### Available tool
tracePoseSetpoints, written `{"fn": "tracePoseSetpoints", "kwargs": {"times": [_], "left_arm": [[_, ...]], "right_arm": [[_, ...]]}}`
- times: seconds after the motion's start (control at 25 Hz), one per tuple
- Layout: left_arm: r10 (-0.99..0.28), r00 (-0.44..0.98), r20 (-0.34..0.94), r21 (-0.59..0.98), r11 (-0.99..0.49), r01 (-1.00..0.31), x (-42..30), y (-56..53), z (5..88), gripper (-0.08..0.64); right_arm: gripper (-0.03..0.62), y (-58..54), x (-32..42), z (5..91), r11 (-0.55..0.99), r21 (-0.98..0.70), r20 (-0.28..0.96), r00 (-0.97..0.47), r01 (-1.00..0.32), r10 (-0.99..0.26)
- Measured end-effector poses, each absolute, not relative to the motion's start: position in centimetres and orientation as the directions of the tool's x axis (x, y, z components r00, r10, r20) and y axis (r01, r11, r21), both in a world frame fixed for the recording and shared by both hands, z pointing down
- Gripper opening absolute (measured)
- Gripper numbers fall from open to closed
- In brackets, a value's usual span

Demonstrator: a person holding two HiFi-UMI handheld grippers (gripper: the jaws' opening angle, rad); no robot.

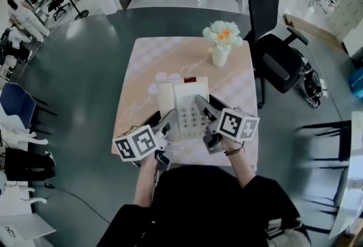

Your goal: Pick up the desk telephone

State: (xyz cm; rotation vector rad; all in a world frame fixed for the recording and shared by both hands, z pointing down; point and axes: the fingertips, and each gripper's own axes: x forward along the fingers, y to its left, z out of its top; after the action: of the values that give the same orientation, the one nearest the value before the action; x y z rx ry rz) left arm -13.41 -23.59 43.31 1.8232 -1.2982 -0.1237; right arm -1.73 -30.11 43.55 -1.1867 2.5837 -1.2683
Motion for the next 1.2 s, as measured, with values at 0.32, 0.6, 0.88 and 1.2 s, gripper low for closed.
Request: {"fn": "tracePoseSetpoints", "kwargs": {"times": [0.32,0.6,0.88,1.2], "left_arm": [[-0.819,0.446,0.361,0.686,-0.091,-0.722,-13.4,-23.0,41.8,0.3],[-0.83,0.44,0.343,0.688,-0.097,-0.72,-13.0,-23.0,40.8,0.299],[-0.838,0.434,0.332,0.684,-0.103,-0.722,-12.9,-23.0,40.2,0.299],[-0.84,0.432,0.329,0.683,-0.104,-0.723,-12.9,-23.0,39.9,0.299]], "right_arm": [[0.204,-29.6,-1.8,42.0,0.396,-0.686,0.266,-0.718,-0.61,-0.643],[0.202,-29.7,-1.4,41.0,0.41,-0.684,0.257,-0.725,-0.604,-0.639],[0.201,-29.8,-1.4,40.2,0.434,-0.68,0.237,-0.738,-0.59,-0.631],[0.201,-29.9,-1.6,39.8,0.454,-0.673,0.228,-0.747,-0.584,-0.625]]}}
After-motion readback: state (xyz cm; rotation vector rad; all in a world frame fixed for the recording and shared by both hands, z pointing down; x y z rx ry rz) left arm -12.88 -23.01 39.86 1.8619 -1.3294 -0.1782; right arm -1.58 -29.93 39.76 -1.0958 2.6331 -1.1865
